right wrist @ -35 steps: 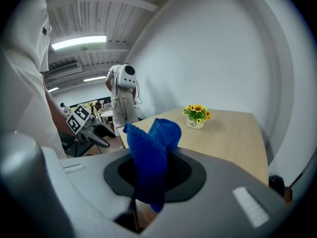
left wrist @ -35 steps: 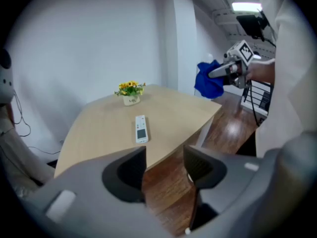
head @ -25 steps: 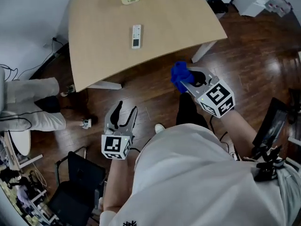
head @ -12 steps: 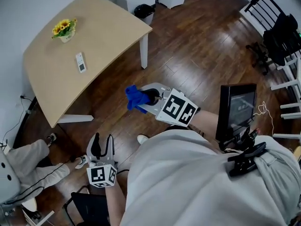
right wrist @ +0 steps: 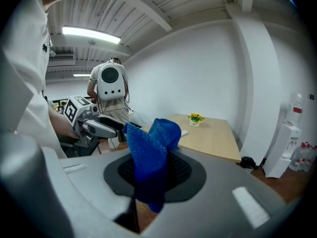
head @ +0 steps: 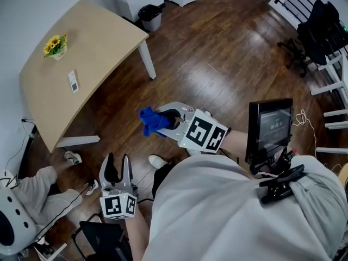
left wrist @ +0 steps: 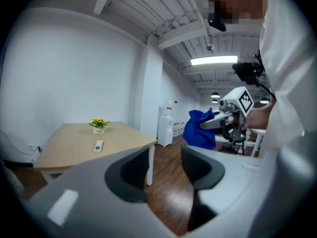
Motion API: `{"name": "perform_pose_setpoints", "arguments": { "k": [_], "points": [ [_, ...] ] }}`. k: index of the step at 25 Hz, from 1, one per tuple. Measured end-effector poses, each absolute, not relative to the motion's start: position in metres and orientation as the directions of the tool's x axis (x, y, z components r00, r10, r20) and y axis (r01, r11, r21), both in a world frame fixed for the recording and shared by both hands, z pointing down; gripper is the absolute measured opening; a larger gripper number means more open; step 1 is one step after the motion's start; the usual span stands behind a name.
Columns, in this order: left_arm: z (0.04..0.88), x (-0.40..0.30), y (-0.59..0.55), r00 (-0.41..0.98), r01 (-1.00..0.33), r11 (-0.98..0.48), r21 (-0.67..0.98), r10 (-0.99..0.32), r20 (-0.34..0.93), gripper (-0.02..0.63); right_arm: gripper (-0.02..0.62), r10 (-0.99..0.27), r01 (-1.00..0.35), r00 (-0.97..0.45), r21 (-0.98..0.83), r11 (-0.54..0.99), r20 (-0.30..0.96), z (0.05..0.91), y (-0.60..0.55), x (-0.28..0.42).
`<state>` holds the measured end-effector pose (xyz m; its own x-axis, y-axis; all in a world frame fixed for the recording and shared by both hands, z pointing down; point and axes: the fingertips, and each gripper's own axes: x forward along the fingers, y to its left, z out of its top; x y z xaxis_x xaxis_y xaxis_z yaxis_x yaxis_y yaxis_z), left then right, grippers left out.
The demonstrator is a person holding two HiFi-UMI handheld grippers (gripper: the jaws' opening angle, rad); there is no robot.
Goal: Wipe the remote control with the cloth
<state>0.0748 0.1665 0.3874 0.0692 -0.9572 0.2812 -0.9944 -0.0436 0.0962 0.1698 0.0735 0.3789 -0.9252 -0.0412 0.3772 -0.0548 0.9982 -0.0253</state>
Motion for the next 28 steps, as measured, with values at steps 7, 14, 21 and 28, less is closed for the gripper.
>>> {"name": "perform_pose_setpoints", "arguments": {
  "k": [7, 14, 21, 28],
  "points": [
    [0.397, 0.141, 0.164, 0.091, -0.994, -0.068, 0.081, -0.941, 0.325, 0.225, 0.078, -0.043, -0.062, -0.928, -0.04, 0.997, 0.371, 0.391, 0.065, 0.226],
    [0.397, 0.142, 0.168, 0.071, -0.997, -0.053, 0.063, -0.94, 0.335, 0.225, 0.078, -0.036, -0.051, -0.934, -0.033, 0.998, 0.354, 0.388, 0.066, 0.228],
    [0.404, 0.144, 0.168, 0.066, -0.997, -0.052, 0.051, -0.938, 0.34, 0.225, 0.078, -0.024, -0.027, -0.935, -0.003, 1.0, 0.354, 0.391, 0.07, 0.227],
    [0.408, 0.148, 0.166, 0.072, -0.997, -0.06, 0.045, -0.935, 0.348, 0.225, 0.078, -0.021, -0.021, -0.935, 0.001, 1.0, 0.353, 0.395, 0.072, 0.23]
  ]
}}
